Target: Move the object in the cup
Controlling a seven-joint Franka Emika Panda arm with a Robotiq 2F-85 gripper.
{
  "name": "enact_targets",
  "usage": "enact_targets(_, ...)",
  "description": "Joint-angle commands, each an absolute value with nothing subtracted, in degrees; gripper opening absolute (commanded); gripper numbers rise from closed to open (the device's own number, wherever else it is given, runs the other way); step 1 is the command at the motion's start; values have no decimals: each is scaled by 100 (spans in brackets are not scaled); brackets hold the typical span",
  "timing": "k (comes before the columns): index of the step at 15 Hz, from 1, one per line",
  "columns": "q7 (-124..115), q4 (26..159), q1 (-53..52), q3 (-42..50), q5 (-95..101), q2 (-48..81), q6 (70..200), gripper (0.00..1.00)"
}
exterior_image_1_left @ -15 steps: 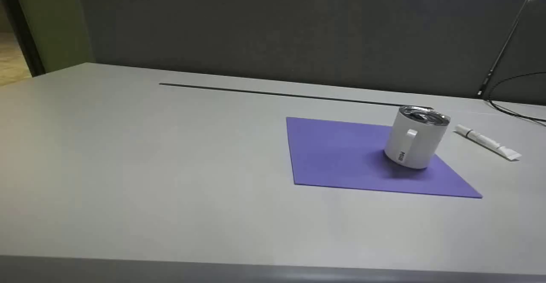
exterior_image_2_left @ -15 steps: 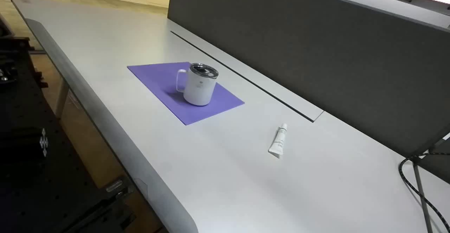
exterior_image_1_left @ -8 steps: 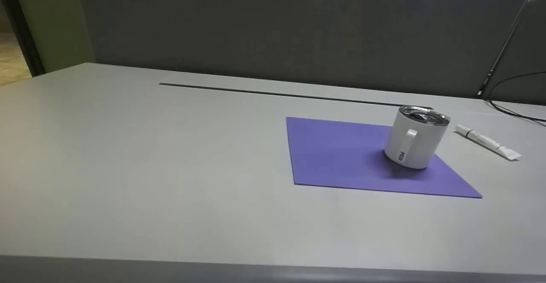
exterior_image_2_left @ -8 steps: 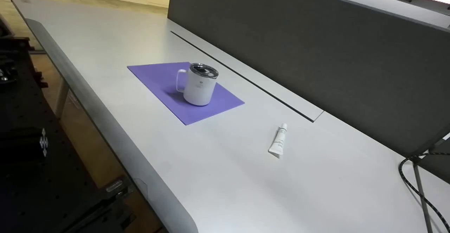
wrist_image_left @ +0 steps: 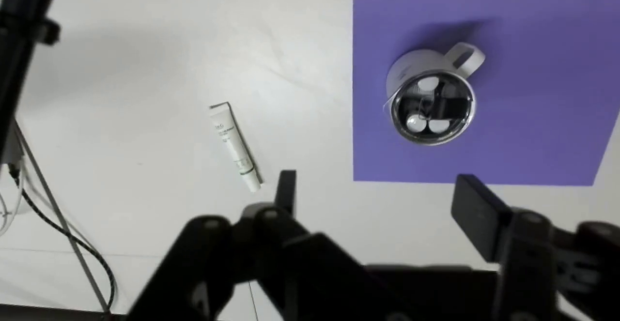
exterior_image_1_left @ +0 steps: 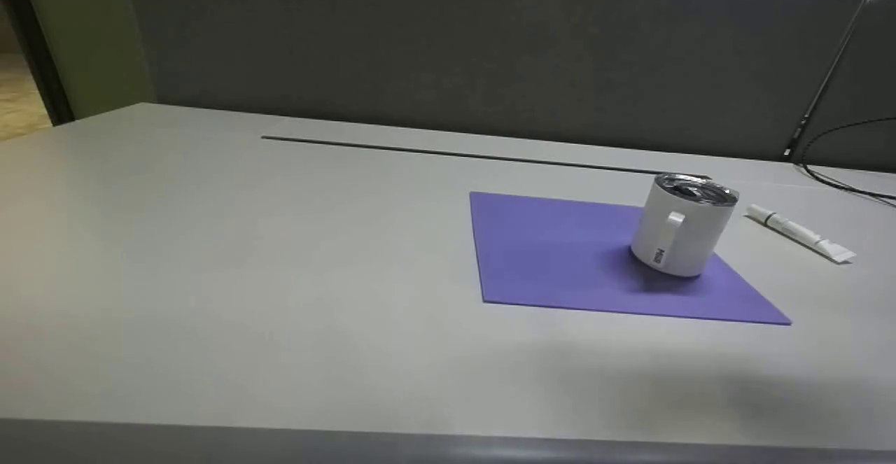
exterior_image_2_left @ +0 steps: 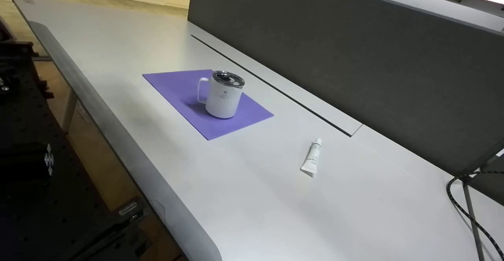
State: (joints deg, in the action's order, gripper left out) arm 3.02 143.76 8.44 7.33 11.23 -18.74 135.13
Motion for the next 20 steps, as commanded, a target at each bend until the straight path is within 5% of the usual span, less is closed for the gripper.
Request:
enact_targets(1,97,14244,794,667,1025,-926,14392,51)
enact_targets(9,-401,14079,364,254,1056,377,15147,1)
enact_targets(20,-499,14065,249,308,1113,688,15165,0)
